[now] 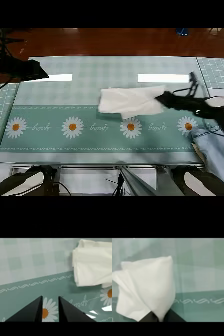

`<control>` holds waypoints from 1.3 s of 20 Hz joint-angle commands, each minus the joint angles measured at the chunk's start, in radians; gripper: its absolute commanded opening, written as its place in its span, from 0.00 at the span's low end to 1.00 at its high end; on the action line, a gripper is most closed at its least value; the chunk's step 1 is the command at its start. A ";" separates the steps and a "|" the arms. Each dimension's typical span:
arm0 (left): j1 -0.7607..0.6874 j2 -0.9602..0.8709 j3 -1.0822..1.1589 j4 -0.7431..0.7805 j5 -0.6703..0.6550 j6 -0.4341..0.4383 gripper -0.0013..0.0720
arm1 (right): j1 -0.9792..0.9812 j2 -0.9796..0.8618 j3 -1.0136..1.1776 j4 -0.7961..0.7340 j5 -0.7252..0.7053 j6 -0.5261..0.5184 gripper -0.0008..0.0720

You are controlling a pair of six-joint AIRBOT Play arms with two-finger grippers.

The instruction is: Fold the shirts.

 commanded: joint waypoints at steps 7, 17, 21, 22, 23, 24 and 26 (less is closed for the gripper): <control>0.002 -0.101 -0.003 0.031 0.098 0.060 0.38 | -0.499 0.376 0.403 -0.631 0.595 0.310 0.06; 0.002 -0.278 -0.003 0.039 0.281 0.060 0.38 | -0.557 0.441 0.408 -1.479 0.948 0.417 0.06; 0.002 -0.323 -0.002 0.039 0.341 0.108 0.38 | -0.557 0.441 0.408 -1.588 1.030 0.387 0.06; 0.002 -0.330 -0.002 0.039 0.357 0.113 0.38 | -0.557 0.441 0.408 -1.625 1.035 0.388 0.06; 0.002 -0.334 -0.002 0.039 0.368 0.113 0.38 | -0.557 0.441 0.408 -1.662 1.036 0.388 0.06; 0.002 -0.338 -0.002 0.039 0.375 0.113 0.38 | -0.557 0.441 0.408 -1.696 1.043 0.388 0.06; 0.002 -0.339 -0.002 0.039 0.393 0.113 0.37 | -0.557 0.441 0.408 -1.714 1.052 0.387 0.06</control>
